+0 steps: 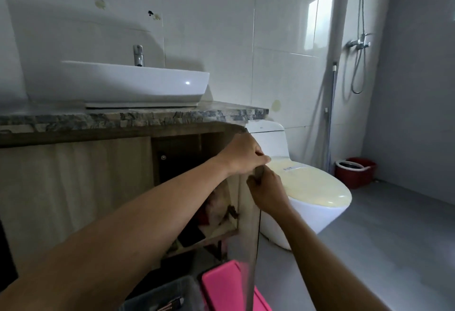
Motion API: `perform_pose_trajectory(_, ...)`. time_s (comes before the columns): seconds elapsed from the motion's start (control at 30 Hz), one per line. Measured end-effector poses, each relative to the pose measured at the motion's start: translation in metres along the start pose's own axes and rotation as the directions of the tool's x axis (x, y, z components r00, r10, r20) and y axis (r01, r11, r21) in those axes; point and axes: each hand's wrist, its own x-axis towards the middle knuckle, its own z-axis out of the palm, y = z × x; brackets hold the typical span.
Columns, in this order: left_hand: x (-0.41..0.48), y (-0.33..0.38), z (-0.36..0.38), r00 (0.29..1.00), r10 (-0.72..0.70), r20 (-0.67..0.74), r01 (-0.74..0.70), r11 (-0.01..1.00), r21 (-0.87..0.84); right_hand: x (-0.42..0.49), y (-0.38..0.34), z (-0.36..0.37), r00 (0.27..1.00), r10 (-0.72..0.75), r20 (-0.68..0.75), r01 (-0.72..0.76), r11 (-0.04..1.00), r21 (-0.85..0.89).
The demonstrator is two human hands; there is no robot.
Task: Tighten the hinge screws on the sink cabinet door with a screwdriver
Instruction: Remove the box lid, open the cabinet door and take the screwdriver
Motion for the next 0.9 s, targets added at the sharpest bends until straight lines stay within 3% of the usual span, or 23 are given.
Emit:
perform_pose_trajectory(0.2, 0.022, 0.029, 0.037, 0.998, 0.053, 0.024, -0.053, 0.998, 0.016, -0.003, 0.023, -0.05, 0.994, 0.098, -0.048, -0.101, 0.994, -0.047)
perform_pose_trajectory(0.4, 0.038, 0.052, 0.069, 0.982, 0.118, 0.15, -0.129, 0.989, 0.067, 0.002, 0.054, -0.086, 0.977, 0.158, -0.143, -0.168, 0.984, -0.064)
perform_pose_trajectory(0.53, 0.041, 0.053, 0.086, 0.965, 0.081, 0.25, -0.117, 0.985, 0.13, 0.006, 0.072, -0.101, 0.965, 0.191, -0.181, -0.208, 0.975, -0.078)
perform_pose_trajectory(0.6, 0.036, 0.048, 0.094, 0.954, 0.06, 0.294, -0.086, 0.993, 0.077, 0.008, 0.077, -0.103, 0.966, 0.188, -0.178, -0.207, 0.974, -0.092)
perform_pose_trajectory(0.73, 0.036, 0.039, 0.098, 0.959, 0.041, 0.282, -0.036, 0.999, -0.021, 0.011, 0.079, -0.101, 0.963, 0.192, -0.191, -0.211, 0.974, -0.084)
perform_pose_trajectory(0.9, 0.037, 0.036, 0.085, 0.956, 0.062, 0.287, -0.076, 0.996, 0.037, 0.011, 0.074, -0.101, 0.925, 0.238, -0.294, -0.253, 0.968, -0.01)
